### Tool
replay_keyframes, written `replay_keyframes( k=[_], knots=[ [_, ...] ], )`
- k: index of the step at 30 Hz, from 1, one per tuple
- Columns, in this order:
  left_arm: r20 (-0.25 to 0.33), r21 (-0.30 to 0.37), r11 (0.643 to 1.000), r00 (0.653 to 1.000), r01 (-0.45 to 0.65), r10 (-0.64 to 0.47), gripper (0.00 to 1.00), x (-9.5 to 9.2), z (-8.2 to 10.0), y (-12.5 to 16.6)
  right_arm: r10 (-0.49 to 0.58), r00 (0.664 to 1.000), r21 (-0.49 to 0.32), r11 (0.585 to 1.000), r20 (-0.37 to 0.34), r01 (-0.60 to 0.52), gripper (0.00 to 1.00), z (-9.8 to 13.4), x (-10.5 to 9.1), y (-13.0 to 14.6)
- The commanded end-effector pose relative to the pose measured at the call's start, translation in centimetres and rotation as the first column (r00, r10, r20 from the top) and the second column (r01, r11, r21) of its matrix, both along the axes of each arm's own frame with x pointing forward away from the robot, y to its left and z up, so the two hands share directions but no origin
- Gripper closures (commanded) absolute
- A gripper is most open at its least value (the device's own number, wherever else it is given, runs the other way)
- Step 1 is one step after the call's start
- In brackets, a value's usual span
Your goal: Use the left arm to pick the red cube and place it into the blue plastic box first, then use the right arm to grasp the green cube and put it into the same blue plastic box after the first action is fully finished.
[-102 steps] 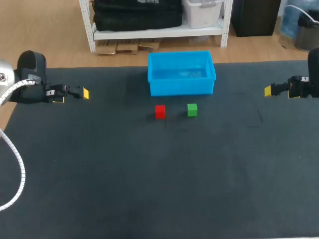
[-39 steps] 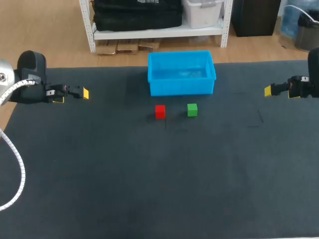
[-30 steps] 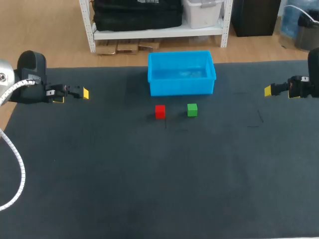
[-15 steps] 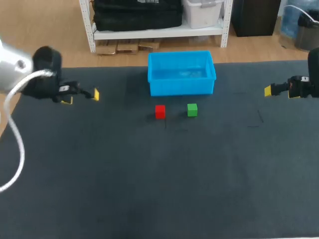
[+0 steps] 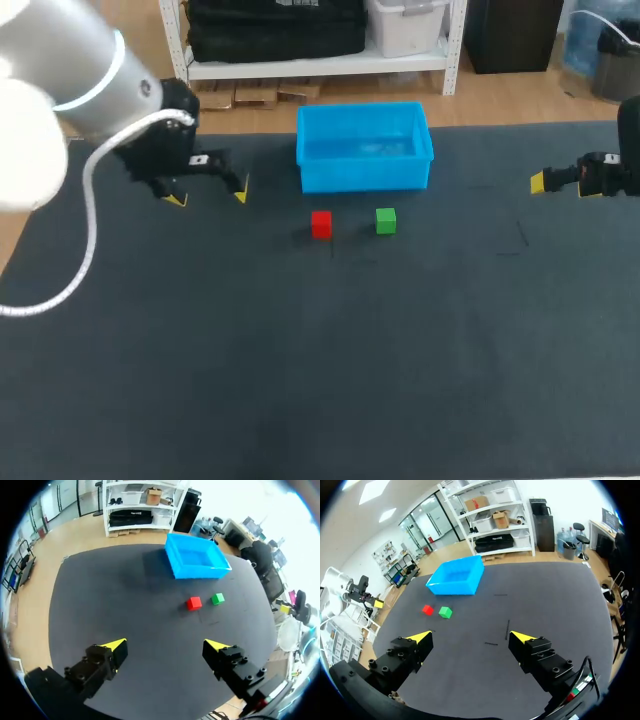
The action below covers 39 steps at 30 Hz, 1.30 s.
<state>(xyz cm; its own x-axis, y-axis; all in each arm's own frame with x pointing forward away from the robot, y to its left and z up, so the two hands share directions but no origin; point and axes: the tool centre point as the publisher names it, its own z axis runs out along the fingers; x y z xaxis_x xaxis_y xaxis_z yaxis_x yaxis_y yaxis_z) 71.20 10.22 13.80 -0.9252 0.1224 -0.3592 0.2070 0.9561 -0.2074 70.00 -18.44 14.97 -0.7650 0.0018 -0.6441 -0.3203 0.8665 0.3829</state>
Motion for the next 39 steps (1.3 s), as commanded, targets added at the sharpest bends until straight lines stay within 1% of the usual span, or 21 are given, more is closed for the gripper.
replay_keyframes(
  k=[1,18,19,20,22,23,24,25,28,29,33,35,36,38,39],
  knots=[
    [-0.023,0.07,0.997,1.0,-0.018,0.02,0.0,0.4,0.1,-0.3,0.001,1.0,-0.001,1.0,-0.001,-0.001,0.0,0.0,0.0,0.0],
    [-0.023,0.07,0.997,1.0,-0.018,0.02,0.0,0.4,0.1,-0.3,0.001,1.0,-0.001,1.0,-0.001,-0.001,0.0,0.0,0.0,0.0],
    [-0.032,0.056,0.998,0.999,-0.018,0.02,0.0,0.6,0.1,-0.7,0.001,1.0,-0.001,1.0,-0.001,-0.001,0.0,0.0,0.0,0.0],
    [-0.042,0.092,0.996,0.999,-0.023,0.026,0.0,1.0,0.0,-1.3,0.001,1.0,-0.001,1.0,-0.001,-0.001,0.0,0.0,0.0,0.0],
    [-0.057,0.087,0.996,0.998,-0.014,0.019,0.0,1.8,0.1,-2.4,0.001,1.0,-0.001,1.0,-0.001,-0.001,0.0,0.0,0.0,0.0],
    [-0.069,0.114,0.993,0.997,-0.016,0.024,0.0,2.1,0.1,-2.9,0.001,1.0,-0.001,1.0,-0.001,-0.001,0.0,0.0,0.0,0.0],
    [-0.096,0.122,0.992,0.995,-0.018,0.03,0.0,2.5,0.2,-3.4,0.001,1.0,-0.001,1.0,-0.001,-0.001,0.0,0.0,0.0,0.0],
    [-0.117,0.117,0.993,0.993,-0.011,0.025,0.0,3.0,0.1,-3.9,0.001,1.0,-0.001,1.0,-0.001,-0.001,0.0,0.0,0.0,0.0],
    [-0.132,0.143,0.99,0.991,-0.013,0.032,0.0,4.0,0.2,-5.2,0.001,1.0,-0.001,1.0,-0.001,-0.001,0.0,0.0,0.0,0.0],
    [-0.137,0.135,0.991,0.99,0.001,0.018,0.0,4.4,0.1,-5.8,0.001,1.0,-0.001,1.0,-0.001,-0.001,0.0,0.0,0.0,0.0],
    [-0.146,0.14,0.99,0.989,-0.003,0.023,0.0,5.4,-0.3,-7.3,0.001,1.0,-0.001,1.0,-0.001,-0.001,0.0,0.0,0.0,0.0],
    [-0.165,0.154,0.988,0.985,-0.019,0.044,0.0,5.8,-0.7,-8.2,0.001,1.0,-0.001,1.0,-0.001,-0.001,0.0,0.0,0.0,0.0],
    [-0.163,0.159,0.987,0.985,-0.026,0.052,0.0,6.0,-0.9,-8.6,0.001,1.0,-0.001,1.0,-0.001,-0.001,0.0,0.0,0.0,0.0],
    [-0.159,0.175,0.981,0.981,-0.085,0.114,0.0,6.2,-1.1,-9.2,0.001,1.0,-0.001,1.0,-0.001,-0.001,0.0,0.0,0.0,0.0],
    [-0.159,0.175,0.98,0.98,-0.089,0.118,0.0,6.3,-1.3,-9.4,0.001,1.0,-0.001,1.0,-0.001,-0.001,0.0,0.0,0.0,0.0]
  ],
)
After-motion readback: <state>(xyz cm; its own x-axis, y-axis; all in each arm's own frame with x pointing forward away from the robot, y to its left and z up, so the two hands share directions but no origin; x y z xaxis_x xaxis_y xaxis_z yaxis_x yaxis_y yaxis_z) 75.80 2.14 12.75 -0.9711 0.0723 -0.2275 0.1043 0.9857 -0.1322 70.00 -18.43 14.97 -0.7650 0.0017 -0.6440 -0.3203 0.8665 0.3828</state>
